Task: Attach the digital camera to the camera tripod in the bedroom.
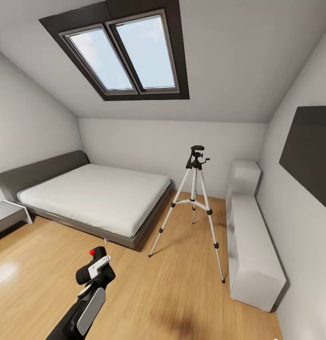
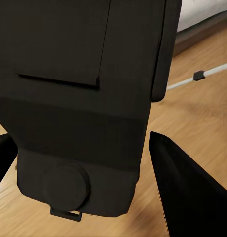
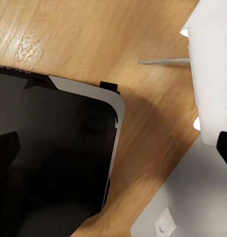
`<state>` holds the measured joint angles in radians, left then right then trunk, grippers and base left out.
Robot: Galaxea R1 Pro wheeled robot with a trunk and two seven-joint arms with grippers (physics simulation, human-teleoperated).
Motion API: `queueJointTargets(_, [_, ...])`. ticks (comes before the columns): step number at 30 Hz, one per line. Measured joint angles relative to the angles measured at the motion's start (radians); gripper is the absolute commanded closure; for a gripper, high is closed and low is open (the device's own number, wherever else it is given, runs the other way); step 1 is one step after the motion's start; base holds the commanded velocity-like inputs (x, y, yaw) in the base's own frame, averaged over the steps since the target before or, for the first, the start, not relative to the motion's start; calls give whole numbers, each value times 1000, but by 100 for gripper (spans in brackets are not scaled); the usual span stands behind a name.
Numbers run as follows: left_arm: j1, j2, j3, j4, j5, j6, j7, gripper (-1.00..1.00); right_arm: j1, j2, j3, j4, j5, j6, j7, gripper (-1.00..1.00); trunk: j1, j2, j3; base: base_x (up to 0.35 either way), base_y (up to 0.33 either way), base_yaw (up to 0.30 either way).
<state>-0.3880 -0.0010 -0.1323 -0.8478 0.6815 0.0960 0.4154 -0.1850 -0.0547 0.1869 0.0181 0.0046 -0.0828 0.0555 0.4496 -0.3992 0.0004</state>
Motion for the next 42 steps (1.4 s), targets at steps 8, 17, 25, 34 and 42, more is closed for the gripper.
queueJointTargets(8, [0,1,0,-5,1,1,-5,100,0,1,-5,0,-2,0,0,-100,0,0,0,74,59,0])
queueJointTargets(17, [0,3,-4,-5,1,10,-28,100,0,2,-3,0,-1,0,0,-100,0,0,0,227,245,0])
queueJointTargets(25, [0,3,-5,-5,1,11,-35,100,0,2,-2,0,0,0,0,-100,0,0,0,239,279,0])
queueJointTargets(34, [0,3,-6,-5,1,12,-55,100,0,3,-4,0,-2,0,0,-100,0,0,0,240,283,0])
queueJointTargets(42, [0,3,-11,-7,-1,9,-59,100,0,5,-10,1,-4,1,0,-100,0,0,0,285,203,-109])
